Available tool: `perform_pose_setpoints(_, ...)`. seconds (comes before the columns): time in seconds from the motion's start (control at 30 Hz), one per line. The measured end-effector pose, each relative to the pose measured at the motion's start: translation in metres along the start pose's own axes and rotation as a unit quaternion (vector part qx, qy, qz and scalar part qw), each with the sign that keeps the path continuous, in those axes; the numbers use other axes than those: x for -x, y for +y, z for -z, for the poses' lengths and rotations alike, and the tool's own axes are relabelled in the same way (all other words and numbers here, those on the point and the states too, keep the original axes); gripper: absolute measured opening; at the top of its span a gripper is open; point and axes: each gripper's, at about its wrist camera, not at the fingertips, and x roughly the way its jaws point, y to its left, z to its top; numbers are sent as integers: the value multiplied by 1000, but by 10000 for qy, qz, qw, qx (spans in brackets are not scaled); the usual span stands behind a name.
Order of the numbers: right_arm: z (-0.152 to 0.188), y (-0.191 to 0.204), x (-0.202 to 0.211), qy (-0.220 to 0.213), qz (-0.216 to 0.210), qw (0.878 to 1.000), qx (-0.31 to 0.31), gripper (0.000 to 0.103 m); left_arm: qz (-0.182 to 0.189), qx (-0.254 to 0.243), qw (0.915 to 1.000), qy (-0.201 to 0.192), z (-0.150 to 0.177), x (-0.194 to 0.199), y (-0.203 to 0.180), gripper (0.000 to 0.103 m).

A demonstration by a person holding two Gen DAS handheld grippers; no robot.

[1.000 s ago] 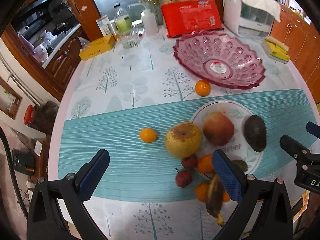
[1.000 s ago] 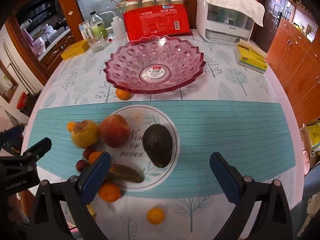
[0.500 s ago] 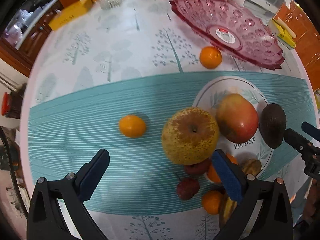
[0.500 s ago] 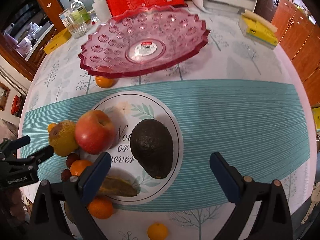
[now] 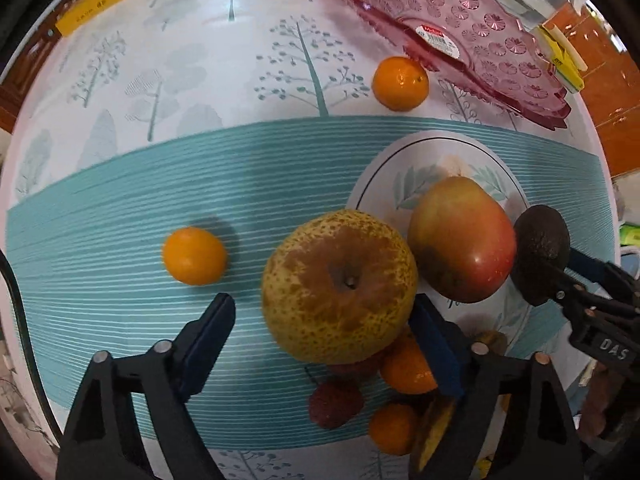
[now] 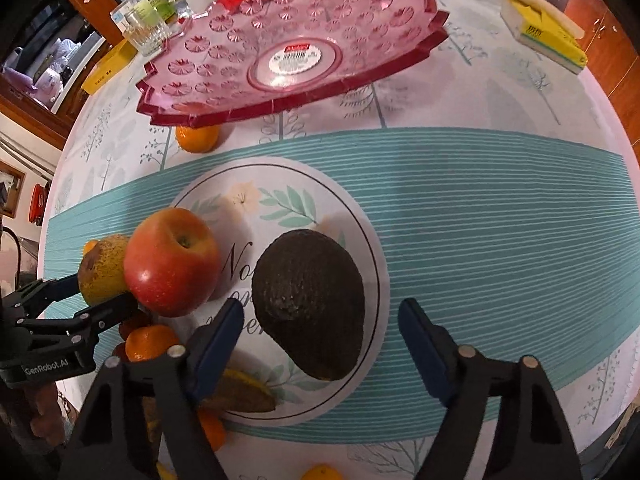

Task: Organize fruits
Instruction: 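Reach the left tool to the speckled pear while the right tool reaches the avocado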

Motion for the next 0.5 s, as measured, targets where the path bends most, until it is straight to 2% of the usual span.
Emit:
perform_pose_setpoints(0.17,-1,0,-8,132,-93,9999,21,67,307,173,9993,112,-3,-13,4,71)
perform_pose_setpoints(0.27,-1,-1,-11,172,-186,9997,14,60,388,235,9989,127,-3,-17,4,71)
perform_pose_setpoints(0.5,-1,1,-11,111,-231,9996,74,58,429,281,9987,65,-6,-16,8,69)
